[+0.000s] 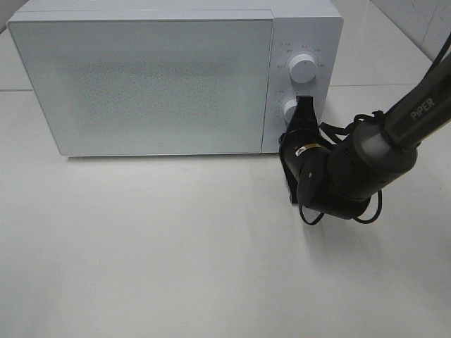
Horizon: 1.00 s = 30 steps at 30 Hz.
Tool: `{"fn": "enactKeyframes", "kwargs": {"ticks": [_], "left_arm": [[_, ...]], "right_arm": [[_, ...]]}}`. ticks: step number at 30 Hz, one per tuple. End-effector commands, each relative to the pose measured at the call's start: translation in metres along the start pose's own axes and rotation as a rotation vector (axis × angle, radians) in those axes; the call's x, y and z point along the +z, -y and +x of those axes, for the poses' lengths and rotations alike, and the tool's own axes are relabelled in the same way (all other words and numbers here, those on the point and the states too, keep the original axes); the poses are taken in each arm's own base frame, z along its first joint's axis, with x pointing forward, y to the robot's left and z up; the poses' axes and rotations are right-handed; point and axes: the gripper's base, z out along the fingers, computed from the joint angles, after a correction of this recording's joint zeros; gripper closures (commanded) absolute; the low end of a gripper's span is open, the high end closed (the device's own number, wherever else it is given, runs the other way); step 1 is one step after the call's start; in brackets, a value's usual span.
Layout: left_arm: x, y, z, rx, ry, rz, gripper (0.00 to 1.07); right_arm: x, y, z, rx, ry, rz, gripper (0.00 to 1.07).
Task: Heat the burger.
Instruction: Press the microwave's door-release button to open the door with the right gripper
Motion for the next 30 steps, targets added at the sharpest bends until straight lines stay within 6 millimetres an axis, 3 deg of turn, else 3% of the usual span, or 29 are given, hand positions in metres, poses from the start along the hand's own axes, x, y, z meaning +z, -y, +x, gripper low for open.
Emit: {"fn": "enactKeyframes", "kwargs": {"ticks": [1,11,30], "left_arm": [[-0.0003,-0.0001,0.0009,-0.003,-0.001,-0.004,0.07],[-0.0003,-0.0001,0.0009,-0.003,-0.001,-0.004,0.07],[-0.0003,-0.0001,0.0009,-0.003,-0.001,-0.004,0.08]], "right_arm": [[0.0098,-0.0324,0.003,-0.005,0.029,-0.229,1.07],[0.0149,-0.0381,0.0043,0.004,0.059,-0.291,1.07],[0.0106,-0.0363,0.0048,0.007,0.029,-0.201,1.07]]}}
